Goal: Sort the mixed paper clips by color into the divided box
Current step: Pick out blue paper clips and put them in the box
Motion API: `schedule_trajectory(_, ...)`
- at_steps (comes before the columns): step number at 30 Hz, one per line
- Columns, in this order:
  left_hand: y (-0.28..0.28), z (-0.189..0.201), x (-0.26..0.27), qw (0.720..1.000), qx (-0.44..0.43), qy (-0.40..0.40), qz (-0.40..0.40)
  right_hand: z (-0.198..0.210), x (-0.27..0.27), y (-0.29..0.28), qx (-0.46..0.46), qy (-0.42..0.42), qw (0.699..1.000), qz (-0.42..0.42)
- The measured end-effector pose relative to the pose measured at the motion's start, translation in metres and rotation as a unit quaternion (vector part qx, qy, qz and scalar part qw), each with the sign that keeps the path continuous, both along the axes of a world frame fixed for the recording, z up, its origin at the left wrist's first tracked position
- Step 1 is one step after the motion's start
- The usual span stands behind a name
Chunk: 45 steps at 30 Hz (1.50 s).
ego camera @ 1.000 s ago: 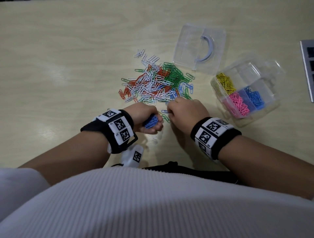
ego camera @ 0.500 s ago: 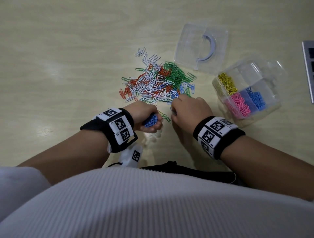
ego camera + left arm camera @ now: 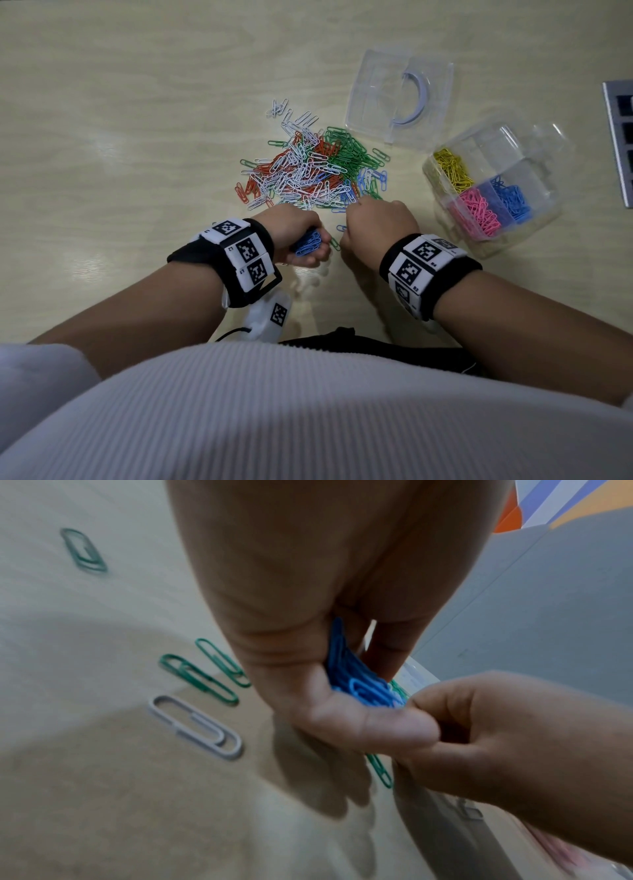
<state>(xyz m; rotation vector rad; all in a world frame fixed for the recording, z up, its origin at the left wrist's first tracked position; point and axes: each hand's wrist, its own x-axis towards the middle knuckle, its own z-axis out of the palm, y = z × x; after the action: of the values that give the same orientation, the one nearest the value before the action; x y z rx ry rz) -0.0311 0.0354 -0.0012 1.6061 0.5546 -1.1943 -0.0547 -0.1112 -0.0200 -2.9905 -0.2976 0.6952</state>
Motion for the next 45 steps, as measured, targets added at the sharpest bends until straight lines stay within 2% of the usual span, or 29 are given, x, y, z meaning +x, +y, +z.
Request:
schedule_trajectory(3,-0.002,0.000,0.001,1.000,0.000,0.001,0.004,0.002,-0.001,-0.003,-0.001,0.014,1.000,0.007)
schedule_trajectory(8,-0.003,-0.001,0.002,1.000,-0.011,0.008,0.015,0.003,-0.005,-0.007,0.030,-0.031,0.998,-0.039)
schedule_trajectory(12,-0.003,-0.003,0.003,1.000,0.004,0.004,0.001,-0.002,-0.004,-0.006,0.013,-0.024,1.000,0.005)
schedule_trajectory(22,-0.004,-0.004,0.005,1.000,0.008,0.002,0.005,-0.002,-0.006,-0.004,-0.013,0.007,0.999,0.029)
schedule_trajectory(26,-0.007,-0.006,0.006,1.000,0.010,-0.009,0.014,0.010,-0.006,-0.005,0.097,-0.041,0.994,0.006)
schedule_trajectory(30,-0.015,-0.003,0.006,0.999,-0.015,-0.032,0.039,0.021,-0.004,-0.001,0.190,-0.035,0.980,0.046)
schedule_trajectory(31,-0.016,-0.003,0.006,0.998,-0.029,-0.028,0.043,0.021,-0.002,-0.002,0.205,-0.031,0.978,0.029)
schedule_trajectory(33,-0.017,-0.002,0.006,0.998,-0.055,-0.007,0.042,0.017,0.005,-0.009,0.227,-0.038,0.971,-0.063)
schedule_trajectory(35,-0.016,-0.003,0.006,0.998,-0.056,0.011,0.040,0.011,0.012,-0.020,0.187,-0.067,0.970,-0.138)
schedule_trajectory(36,-0.015,-0.003,0.006,0.998,-0.050,0.016,0.040,0.008,0.015,-0.026,0.150,-0.072,0.975,-0.147)
schedule_trajectory(40,-0.013,-0.005,0.005,0.998,-0.040,0.030,0.035,-0.004,0.018,-0.042,0.037,-0.059,0.993,-0.092)
schedule_trajectory(45,-0.016,-0.002,0.006,0.999,-0.025,0.018,0.029,-0.012,0.017,-0.049,0.027,-0.076,0.993,-0.083)
